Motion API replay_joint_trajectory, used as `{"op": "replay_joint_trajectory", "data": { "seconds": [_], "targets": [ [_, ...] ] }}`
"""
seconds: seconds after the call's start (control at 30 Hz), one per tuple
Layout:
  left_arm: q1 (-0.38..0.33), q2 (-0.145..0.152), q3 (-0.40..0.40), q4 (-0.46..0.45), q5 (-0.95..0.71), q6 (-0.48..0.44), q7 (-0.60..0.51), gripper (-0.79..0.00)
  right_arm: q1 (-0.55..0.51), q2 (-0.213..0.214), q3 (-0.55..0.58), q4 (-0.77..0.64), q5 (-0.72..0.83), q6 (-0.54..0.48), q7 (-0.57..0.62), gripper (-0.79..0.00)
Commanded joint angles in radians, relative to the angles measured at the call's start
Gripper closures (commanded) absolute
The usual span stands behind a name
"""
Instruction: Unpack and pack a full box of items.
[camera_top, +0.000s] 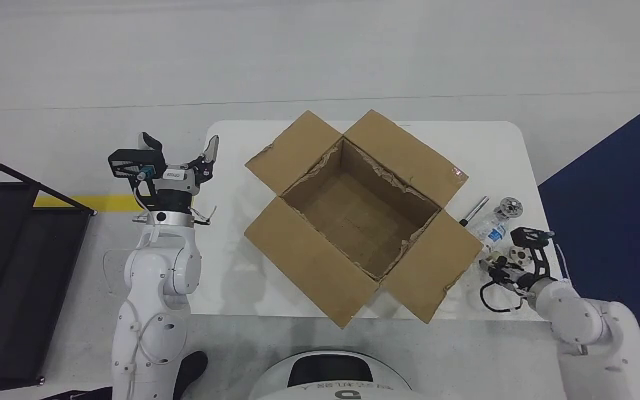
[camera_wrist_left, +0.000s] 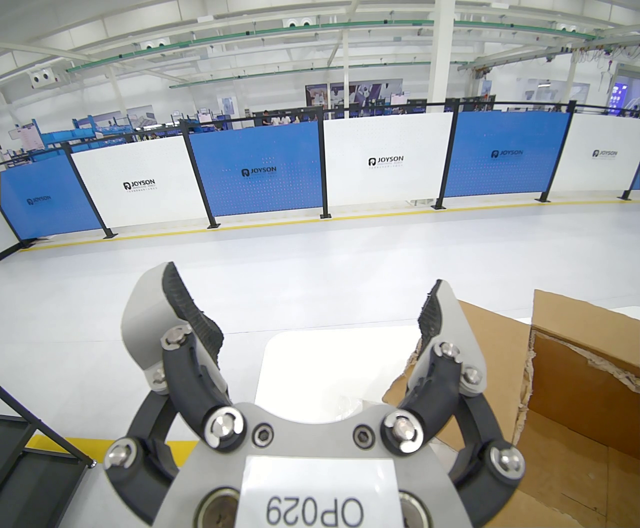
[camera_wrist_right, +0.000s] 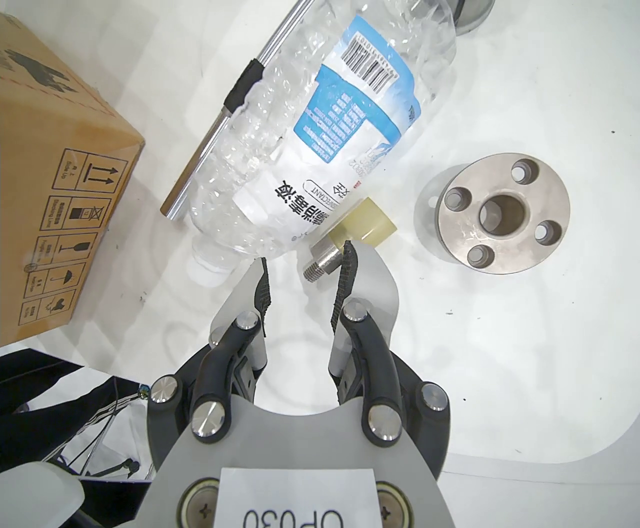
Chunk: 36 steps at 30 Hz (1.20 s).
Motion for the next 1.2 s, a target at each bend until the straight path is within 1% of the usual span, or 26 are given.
{"op": "replay_joint_trajectory", "data": {
  "seconds": [0.0, 0.2, 0.33, 0.43, 0.67, 0.9, 1.17],
  "targets": [
    [0.0, 0.0, 0.0, 0.0, 0.0, 0.0, 0.0, -0.785, 0.005, -0.001, -0.014, -0.004, -0.014, 0.029, -0.006, -0.274],
    [0.0, 0.0, 0.0, 0.0, 0.0, 0.0, 0.0, -0.785, 0.022, -0.003, -0.039, -0.008, -0.05, 0.101, -0.008, -0.283],
    [0.0, 0.0, 0.0, 0.0, 0.0, 0.0, 0.0, -0.785, 0.03, -0.002, -0.047, -0.004, -0.063, 0.126, 0.005, -0.302],
    [0.0, 0.0, 0.0, 0.0, 0.0, 0.0, 0.0, -0.785, 0.037, -0.001, -0.047, 0.002, -0.07, 0.132, 0.02, -0.311],
    [0.0, 0.0, 0.0, 0.0, 0.0, 0.0, 0.0, -0.785, 0.056, 0.003, -0.055, 0.023, -0.096, 0.137, 0.048, -0.299],
    [0.0, 0.0, 0.0, 0.0, 0.0, 0.0, 0.0, -0.785, 0.072, 0.005, -0.054, 0.039, -0.091, 0.13, 0.056, -0.286],
    [0.0, 0.0, 0.0, 0.0, 0.0, 0.0, 0.0, -0.785, 0.121, 0.009, -0.057, 0.085, -0.093, 0.148, 0.107, -0.277]
  ]
}}
